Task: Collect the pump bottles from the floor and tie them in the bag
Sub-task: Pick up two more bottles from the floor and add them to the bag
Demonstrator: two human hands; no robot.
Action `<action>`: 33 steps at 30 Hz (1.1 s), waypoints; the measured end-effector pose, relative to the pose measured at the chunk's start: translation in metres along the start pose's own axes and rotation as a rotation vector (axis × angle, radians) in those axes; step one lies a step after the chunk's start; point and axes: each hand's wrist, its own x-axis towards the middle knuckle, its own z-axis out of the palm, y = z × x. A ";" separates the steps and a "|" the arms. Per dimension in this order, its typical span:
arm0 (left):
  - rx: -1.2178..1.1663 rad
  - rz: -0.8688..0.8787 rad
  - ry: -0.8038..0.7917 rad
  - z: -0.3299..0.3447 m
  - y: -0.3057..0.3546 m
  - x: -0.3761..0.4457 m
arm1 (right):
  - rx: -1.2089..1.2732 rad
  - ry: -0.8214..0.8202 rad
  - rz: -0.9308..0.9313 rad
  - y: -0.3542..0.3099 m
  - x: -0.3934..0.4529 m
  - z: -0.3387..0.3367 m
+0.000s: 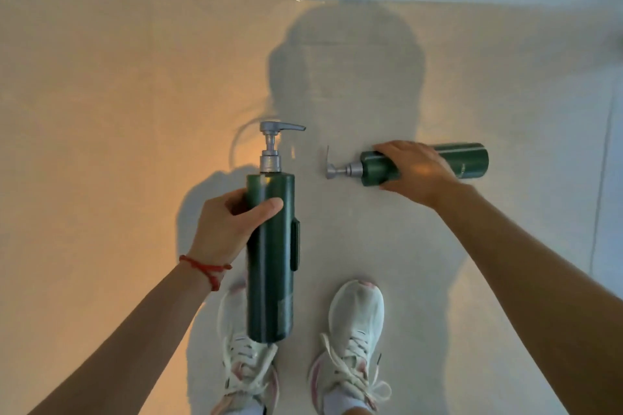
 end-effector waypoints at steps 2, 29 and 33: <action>0.006 -0.017 0.002 -0.002 -0.012 0.004 | -0.023 0.047 -0.039 0.008 0.004 0.011; -0.116 0.202 -0.084 -0.065 0.348 -0.282 | 1.552 0.409 0.371 -0.164 -0.370 -0.349; -0.120 0.250 -0.094 -0.063 0.393 -0.323 | 1.559 0.439 0.375 -0.171 -0.421 -0.386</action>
